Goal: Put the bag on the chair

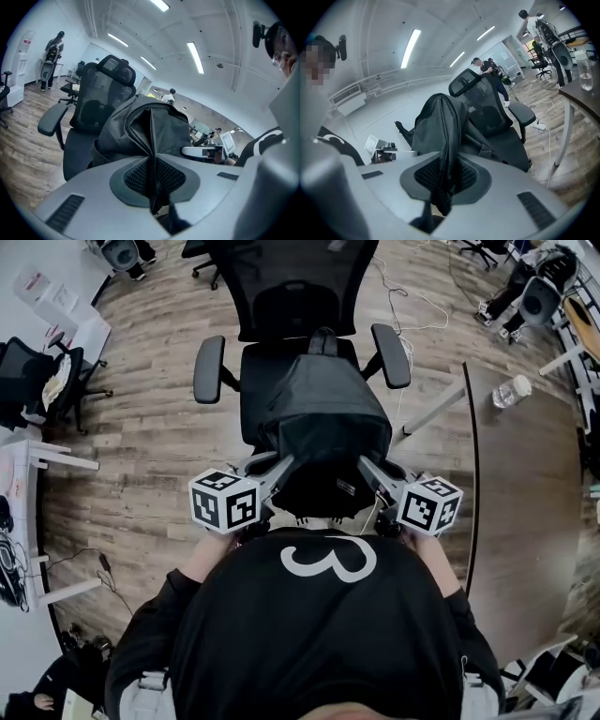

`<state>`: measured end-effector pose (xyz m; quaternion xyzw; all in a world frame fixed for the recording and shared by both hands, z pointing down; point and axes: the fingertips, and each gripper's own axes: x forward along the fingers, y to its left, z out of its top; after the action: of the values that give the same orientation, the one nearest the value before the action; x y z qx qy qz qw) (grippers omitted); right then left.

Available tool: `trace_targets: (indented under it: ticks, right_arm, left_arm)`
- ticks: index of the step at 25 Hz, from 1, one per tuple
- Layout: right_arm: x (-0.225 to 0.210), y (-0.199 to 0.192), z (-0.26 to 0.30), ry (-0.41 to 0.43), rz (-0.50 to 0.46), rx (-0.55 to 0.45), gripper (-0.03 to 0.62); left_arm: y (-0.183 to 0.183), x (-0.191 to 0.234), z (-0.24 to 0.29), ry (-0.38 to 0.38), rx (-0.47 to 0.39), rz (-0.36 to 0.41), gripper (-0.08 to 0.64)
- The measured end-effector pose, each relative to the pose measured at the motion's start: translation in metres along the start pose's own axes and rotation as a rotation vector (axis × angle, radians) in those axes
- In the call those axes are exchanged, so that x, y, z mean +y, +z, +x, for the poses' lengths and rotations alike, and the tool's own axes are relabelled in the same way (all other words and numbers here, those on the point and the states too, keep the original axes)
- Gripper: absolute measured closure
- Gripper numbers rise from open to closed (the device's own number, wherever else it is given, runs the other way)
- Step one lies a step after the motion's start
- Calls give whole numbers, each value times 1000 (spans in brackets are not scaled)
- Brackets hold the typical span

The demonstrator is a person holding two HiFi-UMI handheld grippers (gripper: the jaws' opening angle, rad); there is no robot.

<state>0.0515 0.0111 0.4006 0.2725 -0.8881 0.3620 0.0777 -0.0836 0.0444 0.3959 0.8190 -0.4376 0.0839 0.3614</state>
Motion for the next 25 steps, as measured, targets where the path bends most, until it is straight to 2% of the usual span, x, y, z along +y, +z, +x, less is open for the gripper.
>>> trace_targets:
  ticks: [12,25]
  right_arm:
    - [-8,21,23,0,-5,-2,534]
    - [-22,54,52,44,-22,18,535]
  left_arm:
    - [27,20,10,13,-25,7,515]
    - [56,40,22,50,-58,-5,515]
